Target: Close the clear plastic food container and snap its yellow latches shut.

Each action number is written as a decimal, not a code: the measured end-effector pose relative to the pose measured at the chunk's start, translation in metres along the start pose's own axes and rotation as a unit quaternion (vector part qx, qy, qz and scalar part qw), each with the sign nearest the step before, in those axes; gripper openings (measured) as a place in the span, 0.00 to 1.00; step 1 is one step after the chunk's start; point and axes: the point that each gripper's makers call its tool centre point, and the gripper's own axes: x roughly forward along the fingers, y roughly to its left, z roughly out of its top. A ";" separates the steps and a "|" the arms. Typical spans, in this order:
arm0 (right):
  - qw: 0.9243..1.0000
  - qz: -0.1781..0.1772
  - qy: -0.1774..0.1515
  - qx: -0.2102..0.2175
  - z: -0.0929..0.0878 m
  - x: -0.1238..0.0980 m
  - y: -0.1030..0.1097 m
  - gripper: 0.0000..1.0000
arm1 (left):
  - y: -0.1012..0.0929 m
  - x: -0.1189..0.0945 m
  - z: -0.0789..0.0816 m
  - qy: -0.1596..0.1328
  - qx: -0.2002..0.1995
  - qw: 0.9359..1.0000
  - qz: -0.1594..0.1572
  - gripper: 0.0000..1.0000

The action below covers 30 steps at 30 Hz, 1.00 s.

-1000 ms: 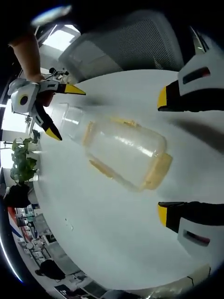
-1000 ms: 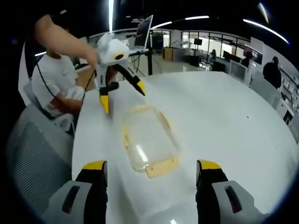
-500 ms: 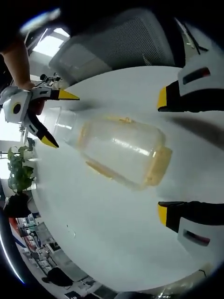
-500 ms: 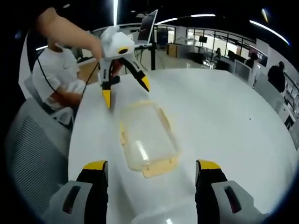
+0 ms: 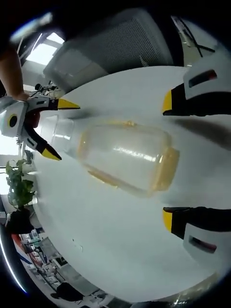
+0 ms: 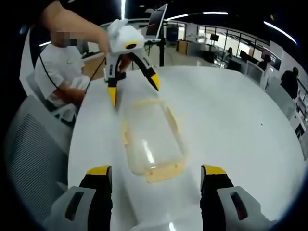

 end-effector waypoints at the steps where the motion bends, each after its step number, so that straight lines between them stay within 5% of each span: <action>1: 1.000 0.002 0.005 -0.006 -0.001 0.001 0.000 0.75 | 0.000 0.000 -0.001 0.003 0.007 1.000 -0.001 0.77; 30: 0.995 0.040 0.068 -0.056 -0.017 0.019 0.001 0.74 | -0.004 0.009 -0.004 0.034 0.051 0.998 -0.033 0.69</action>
